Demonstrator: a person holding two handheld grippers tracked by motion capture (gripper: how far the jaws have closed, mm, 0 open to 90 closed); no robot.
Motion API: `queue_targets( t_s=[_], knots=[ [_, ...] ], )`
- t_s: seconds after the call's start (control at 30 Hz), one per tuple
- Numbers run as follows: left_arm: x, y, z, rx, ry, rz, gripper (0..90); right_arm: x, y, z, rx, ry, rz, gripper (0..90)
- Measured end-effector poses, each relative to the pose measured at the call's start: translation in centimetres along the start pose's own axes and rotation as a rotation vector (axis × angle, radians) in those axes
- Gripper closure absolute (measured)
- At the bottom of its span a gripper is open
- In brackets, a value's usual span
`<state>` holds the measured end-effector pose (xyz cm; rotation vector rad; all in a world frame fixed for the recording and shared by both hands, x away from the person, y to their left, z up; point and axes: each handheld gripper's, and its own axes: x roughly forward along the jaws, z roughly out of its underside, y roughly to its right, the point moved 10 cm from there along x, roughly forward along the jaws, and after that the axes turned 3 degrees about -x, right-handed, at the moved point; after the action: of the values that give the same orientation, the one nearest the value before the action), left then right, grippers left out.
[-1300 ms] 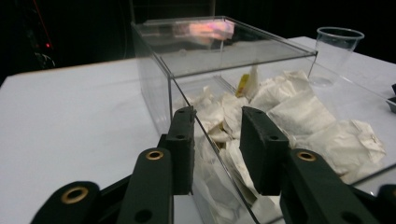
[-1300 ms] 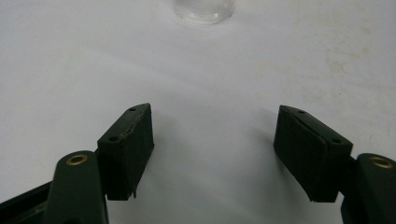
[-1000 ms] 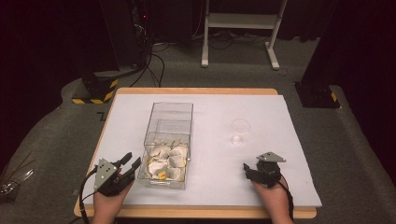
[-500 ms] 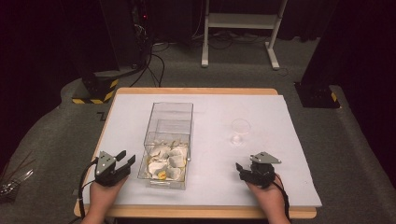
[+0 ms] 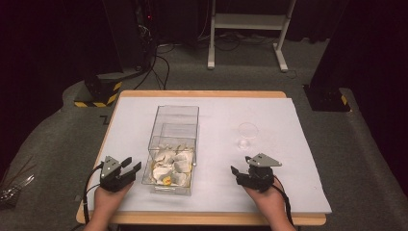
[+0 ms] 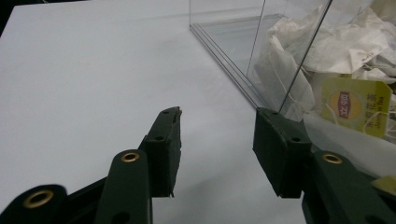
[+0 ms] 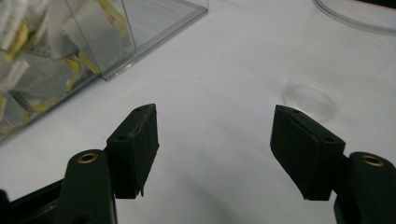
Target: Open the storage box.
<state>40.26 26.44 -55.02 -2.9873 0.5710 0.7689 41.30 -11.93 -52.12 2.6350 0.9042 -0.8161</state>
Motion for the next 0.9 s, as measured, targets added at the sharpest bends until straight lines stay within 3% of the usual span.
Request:
queue_targets(
  t_s=[0.23,0.6,0.9],
  knots=[
    [0.3,0.0,0.2,-0.001,-0.027,0.002,49.2,0.1,-2.3,-2.4,-0.014,0.056,-0.054,32.9],
    [0.2,-0.2,0.1,-0.016,-0.02,-0.011,46.8,-0.2,-6.2,-5.7,-0.047,0.13,-0.148,35.3],
    [0.2,-0.2,0.2,-0.012,-0.025,-0.018,45.6,0.0,-9.4,-7.8,-0.083,0.15,-0.219,36.8]
  ],
)
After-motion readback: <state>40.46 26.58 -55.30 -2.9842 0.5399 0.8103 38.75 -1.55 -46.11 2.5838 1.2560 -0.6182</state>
